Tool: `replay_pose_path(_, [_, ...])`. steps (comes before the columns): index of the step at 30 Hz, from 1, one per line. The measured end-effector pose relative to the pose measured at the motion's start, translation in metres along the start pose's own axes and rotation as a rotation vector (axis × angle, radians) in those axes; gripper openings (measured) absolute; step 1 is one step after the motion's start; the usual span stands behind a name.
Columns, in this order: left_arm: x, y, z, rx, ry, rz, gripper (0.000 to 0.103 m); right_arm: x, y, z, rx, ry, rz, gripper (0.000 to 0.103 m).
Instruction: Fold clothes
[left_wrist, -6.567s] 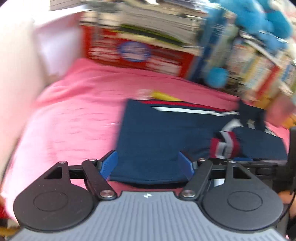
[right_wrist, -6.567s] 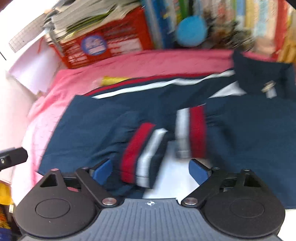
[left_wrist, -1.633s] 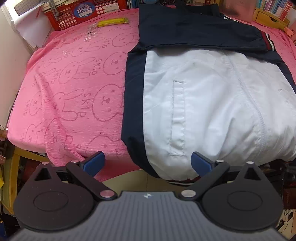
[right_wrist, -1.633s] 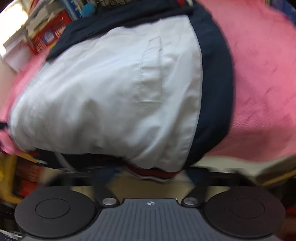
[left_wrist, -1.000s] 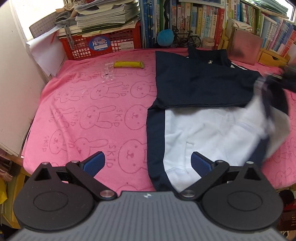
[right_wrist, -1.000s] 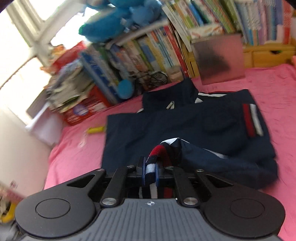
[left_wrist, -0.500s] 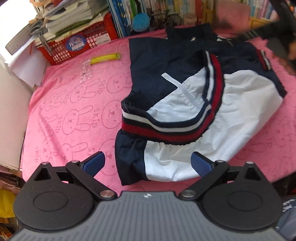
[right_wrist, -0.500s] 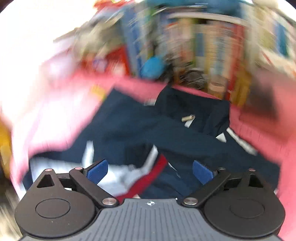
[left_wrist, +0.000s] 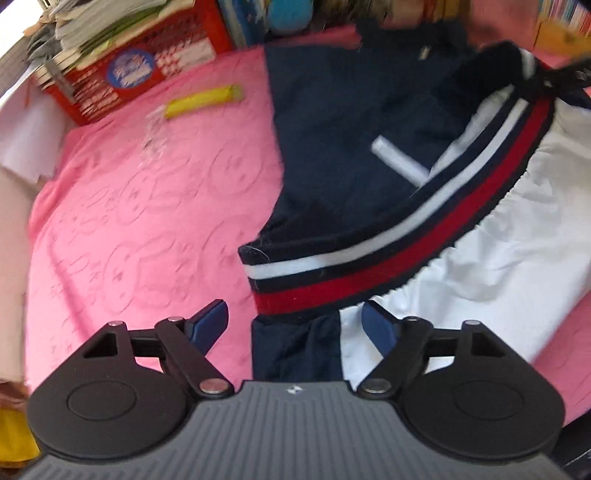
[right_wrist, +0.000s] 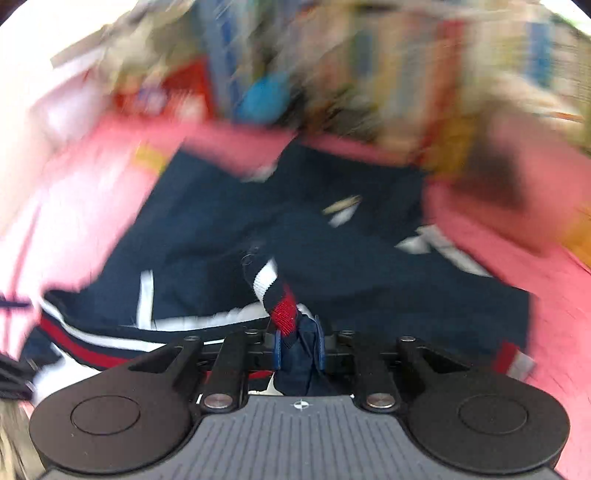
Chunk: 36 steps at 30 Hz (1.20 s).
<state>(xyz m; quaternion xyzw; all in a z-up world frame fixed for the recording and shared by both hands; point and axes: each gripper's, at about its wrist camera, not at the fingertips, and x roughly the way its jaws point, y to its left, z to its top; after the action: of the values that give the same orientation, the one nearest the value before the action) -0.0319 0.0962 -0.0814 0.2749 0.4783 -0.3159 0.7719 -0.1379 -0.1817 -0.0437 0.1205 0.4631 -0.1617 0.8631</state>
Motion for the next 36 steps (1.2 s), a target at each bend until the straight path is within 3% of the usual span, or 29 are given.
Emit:
replay_pose_path(2, [-0.005, -0.001, 0.012, -0.012, -0.046, -0.056, 0.080, -0.032, -0.024, -0.006, 0.099, -0.044, -0.040, 0.019])
replay_pose_path(5, [0.002, -0.011, 0.032, 0.003, -0.076, -0.089, 0.080, -0.055, -0.054, -0.026, 0.200, -0.043, -0.132, 0.022])
replay_pose_path(7, [0.013, -0.020, 0.044, 0.033, -0.071, -0.109, 0.080, -0.047, -0.068, -0.042, 0.244, 0.035, -0.189, 0.038])
replay_pose_path(9, [0.020, -0.027, 0.054, 0.082, -0.070, -0.097, 0.081, -0.036, -0.073, -0.055, 0.241, 0.103, -0.221, 0.072])
replay_pose_path(11, [0.023, -0.028, 0.063, 0.117, -0.088, -0.096, 0.081, -0.034, -0.073, -0.065, 0.223, 0.115, -0.235, 0.082])
replay_pose_path(12, [0.024, -0.026, 0.067, 0.125, -0.096, -0.106, 0.084, -0.036, -0.073, -0.067, 0.217, 0.097, -0.218, 0.093])
replay_pose_path(14, [0.030, -0.023, 0.074, 0.139, -0.092, -0.141, 0.088, -0.038, -0.071, -0.068, 0.196, 0.073, -0.182, 0.101])
replay_pose_path(19, [0.062, -0.039, 0.082, 0.229, -0.013, -0.195, 0.088, -0.004, -0.068, -0.068, 0.156, 0.188, -0.178, 0.097])
replay_pose_path(20, [0.066, -0.045, 0.079, 0.237, -0.018, -0.186, 0.073, 0.004, -0.068, -0.071, 0.182, 0.223, -0.178, 0.074])
replay_pose_path(21, [0.069, -0.049, 0.076, 0.230, -0.025, -0.173, 0.053, 0.009, -0.067, -0.073, 0.208, 0.247, -0.178, 0.033])
replay_pose_path(22, [0.069, -0.053, 0.073, 0.213, -0.016, -0.170, 0.044, 0.008, -0.065, -0.075, 0.230, 0.239, -0.188, 0.023])
replay_pose_path(23, [0.066, -0.056, 0.071, 0.197, -0.010, -0.168, 0.020, 0.006, -0.062, -0.076, 0.252, 0.227, -0.199, 0.019])
replay_pose_path(24, [0.058, -0.055, 0.071, 0.177, -0.019, -0.168, 0.012, -0.003, -0.059, -0.074, 0.258, 0.199, -0.208, 0.016])
replay_pose_path(28, [0.010, -0.026, 0.097, 0.015, -0.150, -0.230, 0.012, -0.055, -0.057, -0.045, 0.256, 0.012, -0.171, 0.016])
replay_pose_path(31, [0.000, -0.011, 0.133, -0.035, -0.255, -0.187, 0.013, -0.076, -0.073, -0.008, 0.235, -0.140, -0.168, 0.016])
replay_pose_path(34, [0.007, -0.003, 0.168, -0.045, -0.323, -0.114, 0.034, -0.061, -0.097, 0.031, 0.234, -0.216, -0.158, 0.022])
replay_pose_path(36, [0.039, -0.013, 0.183, 0.004, -0.290, 0.001, 0.052, -0.024, -0.108, 0.050, 0.213, -0.182, -0.194, 0.060])
